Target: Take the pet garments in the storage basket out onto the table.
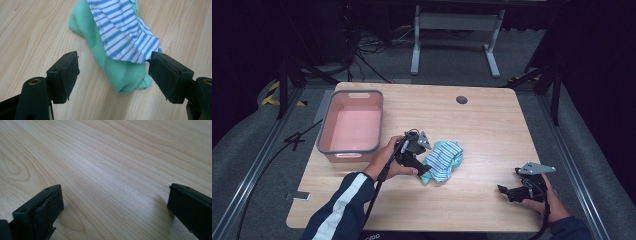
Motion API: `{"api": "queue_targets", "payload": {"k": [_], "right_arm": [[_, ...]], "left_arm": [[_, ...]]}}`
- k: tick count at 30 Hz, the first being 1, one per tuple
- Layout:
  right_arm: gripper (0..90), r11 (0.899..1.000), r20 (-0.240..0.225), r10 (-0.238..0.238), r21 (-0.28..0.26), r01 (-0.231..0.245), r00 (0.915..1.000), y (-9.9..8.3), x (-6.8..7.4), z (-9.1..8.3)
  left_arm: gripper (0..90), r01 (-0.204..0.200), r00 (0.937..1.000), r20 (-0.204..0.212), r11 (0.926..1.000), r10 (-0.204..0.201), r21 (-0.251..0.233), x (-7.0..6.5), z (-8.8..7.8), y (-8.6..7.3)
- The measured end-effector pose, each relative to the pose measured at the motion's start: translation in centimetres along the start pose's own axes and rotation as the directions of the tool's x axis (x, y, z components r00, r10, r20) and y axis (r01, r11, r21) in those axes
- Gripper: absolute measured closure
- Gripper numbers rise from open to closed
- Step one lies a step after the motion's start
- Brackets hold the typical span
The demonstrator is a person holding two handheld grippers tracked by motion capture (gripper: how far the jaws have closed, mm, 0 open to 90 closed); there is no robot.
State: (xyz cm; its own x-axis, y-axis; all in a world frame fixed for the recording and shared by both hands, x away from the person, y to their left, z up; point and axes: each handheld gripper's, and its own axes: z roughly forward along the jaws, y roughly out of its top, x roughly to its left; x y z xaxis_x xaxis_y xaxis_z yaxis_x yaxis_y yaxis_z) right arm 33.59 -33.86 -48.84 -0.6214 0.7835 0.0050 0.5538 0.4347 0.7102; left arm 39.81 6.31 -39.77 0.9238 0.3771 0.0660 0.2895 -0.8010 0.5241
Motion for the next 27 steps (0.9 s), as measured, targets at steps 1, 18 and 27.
{"api": "queue_targets", "payload": {"k": [1, 18, 27], "right_arm": [[0.7, 1.000, 0.000, 0.000, 0.000, 0.000, 1.0000, 0.0, 0.0, 0.0], [0.7, 1.000, -0.001, 0.000, 0.000, 0.000, 1.0000, 0.0, 0.0, 0.0], [0.7, 1.000, 0.000, 0.000, 0.000, 0.000, 1.0000, 0.0, 0.0, 0.0]], "left_arm": [[24.6, -0.006, 1.0000, -0.001, 1.0000, 0.006, 0.002, -0.1, -0.2, -0.2], [23.3, -0.067, 0.9973, -0.026, 0.9971, 0.068, 0.034, -0.6, -2.0, -3.5], [22.5, -0.091, 0.9934, -0.066, 0.9944, 0.094, 0.054, -0.7, -3.1, -6.1]]}}
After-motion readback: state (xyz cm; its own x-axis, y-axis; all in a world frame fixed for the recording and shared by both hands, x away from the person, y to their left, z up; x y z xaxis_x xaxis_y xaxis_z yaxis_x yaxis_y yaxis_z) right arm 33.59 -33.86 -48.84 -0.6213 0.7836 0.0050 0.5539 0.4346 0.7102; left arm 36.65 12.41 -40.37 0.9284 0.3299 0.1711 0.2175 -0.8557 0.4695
